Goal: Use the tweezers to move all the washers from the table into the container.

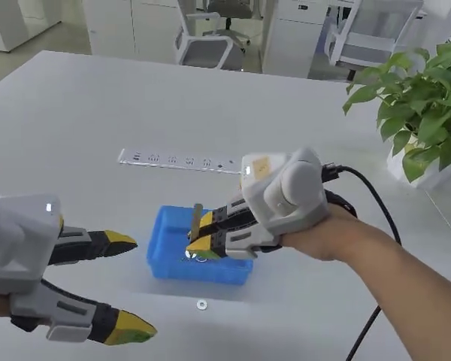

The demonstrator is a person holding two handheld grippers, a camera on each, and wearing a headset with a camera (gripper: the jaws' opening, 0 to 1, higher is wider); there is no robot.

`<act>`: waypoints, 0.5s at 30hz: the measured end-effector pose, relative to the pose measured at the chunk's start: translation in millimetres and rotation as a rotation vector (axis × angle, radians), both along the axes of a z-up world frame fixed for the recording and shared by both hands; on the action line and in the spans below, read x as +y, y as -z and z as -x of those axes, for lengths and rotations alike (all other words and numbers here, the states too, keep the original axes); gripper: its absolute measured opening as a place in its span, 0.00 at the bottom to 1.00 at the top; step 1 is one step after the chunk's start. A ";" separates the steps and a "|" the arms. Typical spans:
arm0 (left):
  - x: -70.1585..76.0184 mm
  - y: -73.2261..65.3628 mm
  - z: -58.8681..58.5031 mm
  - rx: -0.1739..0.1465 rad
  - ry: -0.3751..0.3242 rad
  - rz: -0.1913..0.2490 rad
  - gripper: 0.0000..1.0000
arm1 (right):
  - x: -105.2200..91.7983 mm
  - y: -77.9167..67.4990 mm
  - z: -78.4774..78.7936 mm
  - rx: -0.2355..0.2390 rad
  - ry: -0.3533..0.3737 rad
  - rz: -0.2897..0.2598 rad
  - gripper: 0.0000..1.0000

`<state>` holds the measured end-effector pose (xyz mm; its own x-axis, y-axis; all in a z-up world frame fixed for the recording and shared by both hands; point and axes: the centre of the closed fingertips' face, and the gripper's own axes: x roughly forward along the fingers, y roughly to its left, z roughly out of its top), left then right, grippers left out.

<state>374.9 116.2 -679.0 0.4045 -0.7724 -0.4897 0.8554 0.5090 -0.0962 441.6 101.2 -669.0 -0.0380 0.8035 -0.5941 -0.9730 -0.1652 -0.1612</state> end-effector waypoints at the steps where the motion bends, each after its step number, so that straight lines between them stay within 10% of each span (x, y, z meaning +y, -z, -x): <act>1: 1.1 0.3 -0.2 0.004 -0.009 0.002 0.86 | 0.1 -0.9 -2.2 0.002 0.001 -0.003 0.09; 15: 9.4 -8.1 -2.7 -0.010 -0.075 0.038 0.99 | 7.5 9.5 -29.7 0.005 -0.015 -0.014 0.09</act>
